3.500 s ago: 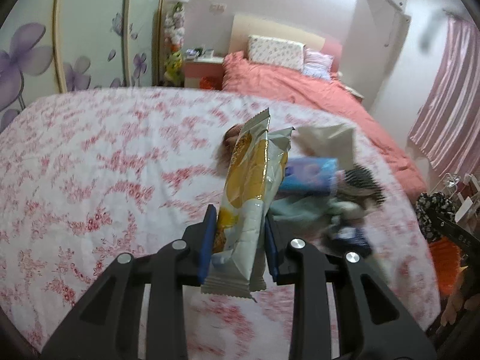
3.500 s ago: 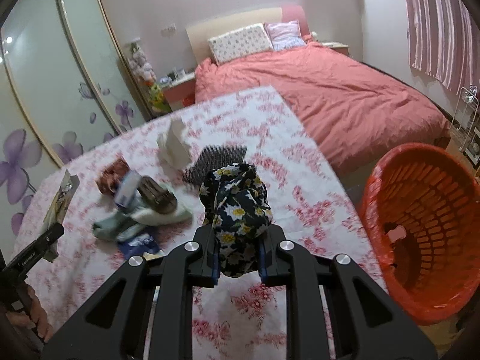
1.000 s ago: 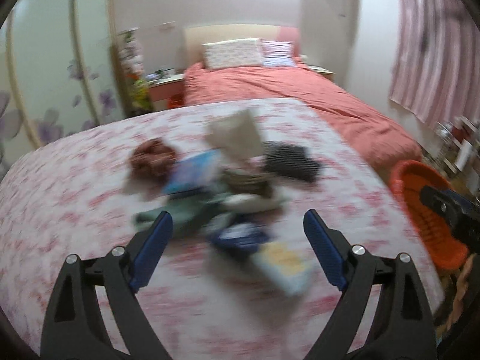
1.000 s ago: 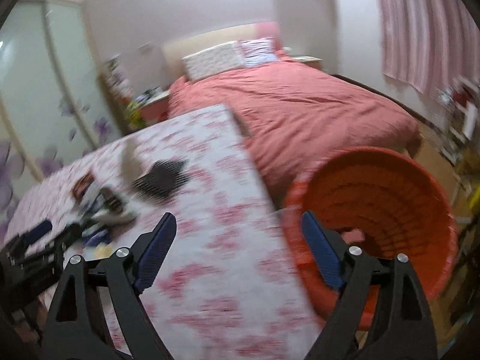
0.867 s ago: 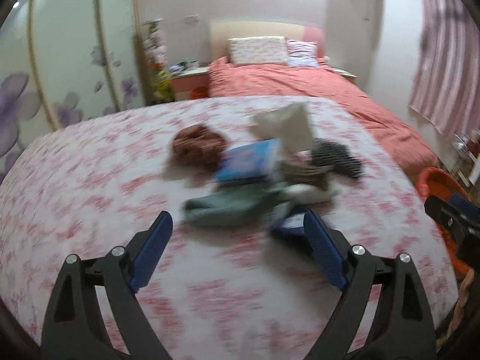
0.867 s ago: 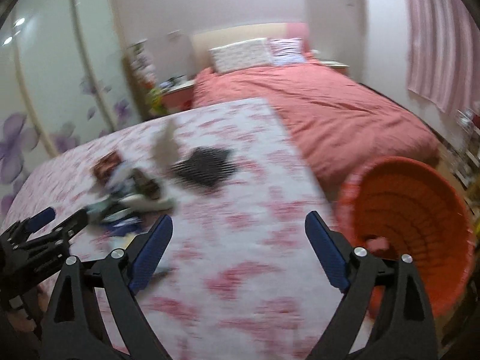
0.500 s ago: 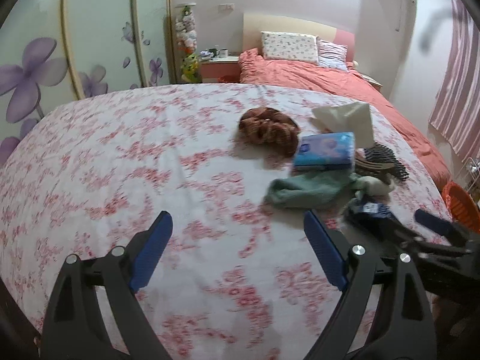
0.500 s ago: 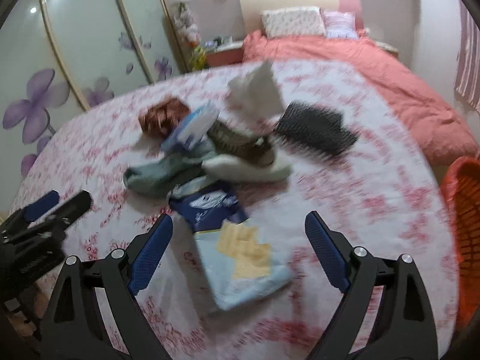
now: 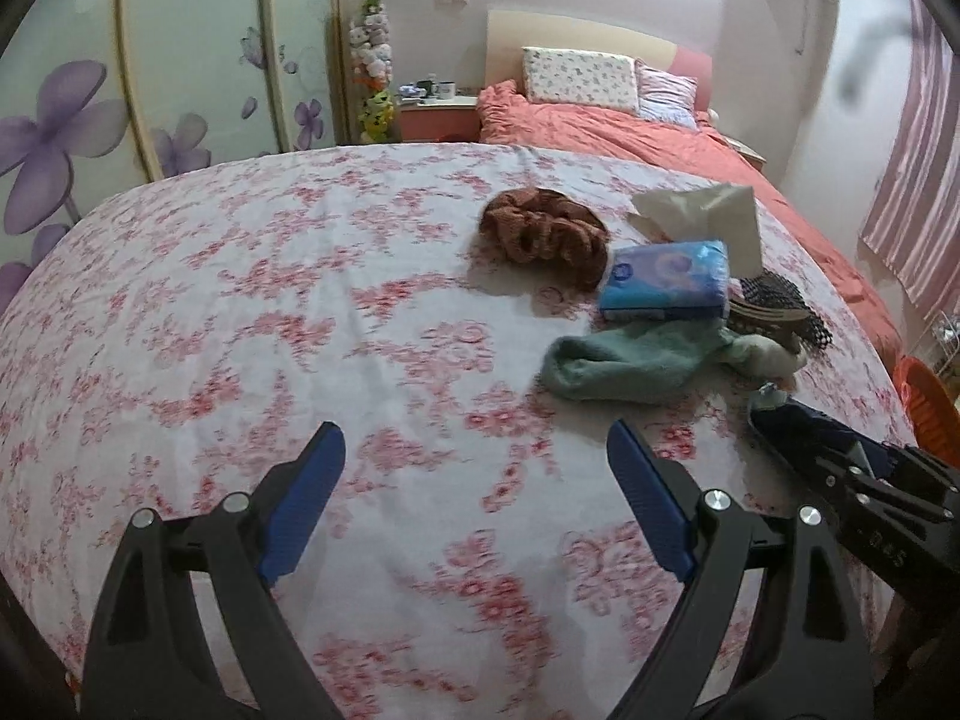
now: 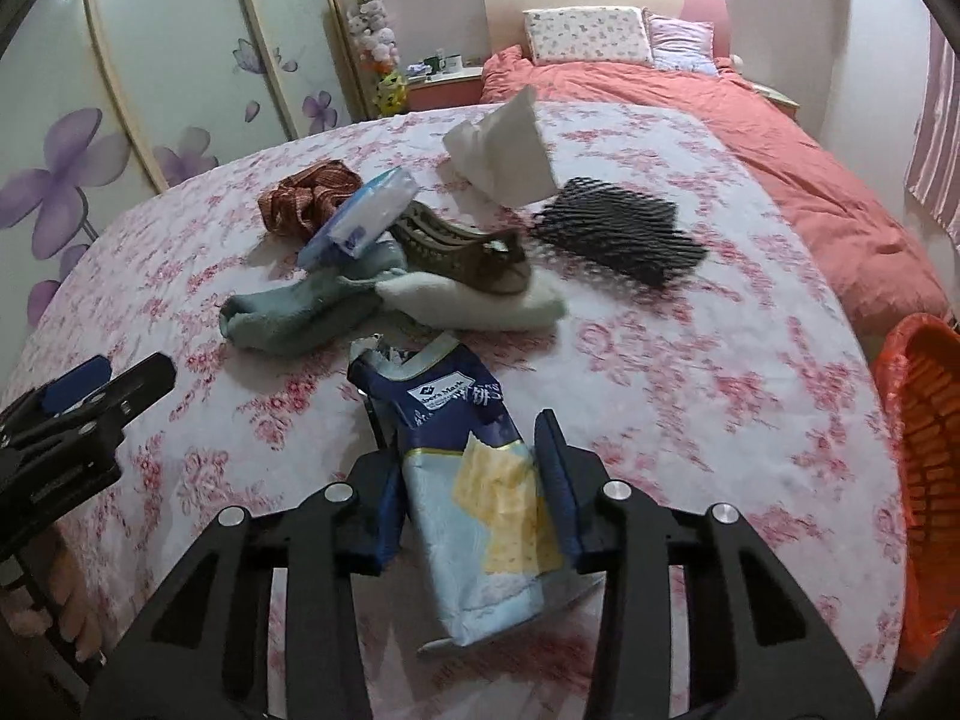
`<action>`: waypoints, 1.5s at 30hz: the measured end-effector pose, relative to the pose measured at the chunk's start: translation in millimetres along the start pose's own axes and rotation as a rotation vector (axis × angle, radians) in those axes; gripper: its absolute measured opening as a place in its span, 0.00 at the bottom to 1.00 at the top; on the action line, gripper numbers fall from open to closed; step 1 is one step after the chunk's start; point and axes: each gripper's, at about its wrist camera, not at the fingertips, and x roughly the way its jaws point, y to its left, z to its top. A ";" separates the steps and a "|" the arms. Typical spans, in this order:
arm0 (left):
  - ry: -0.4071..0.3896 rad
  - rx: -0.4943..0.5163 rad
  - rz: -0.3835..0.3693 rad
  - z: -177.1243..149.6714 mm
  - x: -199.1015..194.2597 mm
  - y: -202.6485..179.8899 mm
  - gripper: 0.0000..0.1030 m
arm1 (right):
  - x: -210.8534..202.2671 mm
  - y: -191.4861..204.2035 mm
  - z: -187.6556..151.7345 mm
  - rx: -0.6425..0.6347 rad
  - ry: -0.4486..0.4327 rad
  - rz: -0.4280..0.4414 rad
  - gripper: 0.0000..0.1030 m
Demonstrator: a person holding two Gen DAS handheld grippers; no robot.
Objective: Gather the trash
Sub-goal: 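Grasp the blue cracker bag with the right tool while the left tool grasps the green sock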
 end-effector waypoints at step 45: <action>0.076 0.090 -0.092 19.9 45.1 -18.9 0.36 | 6.8 -65.4 8.6 0.203 -0.030 -0.165 0.40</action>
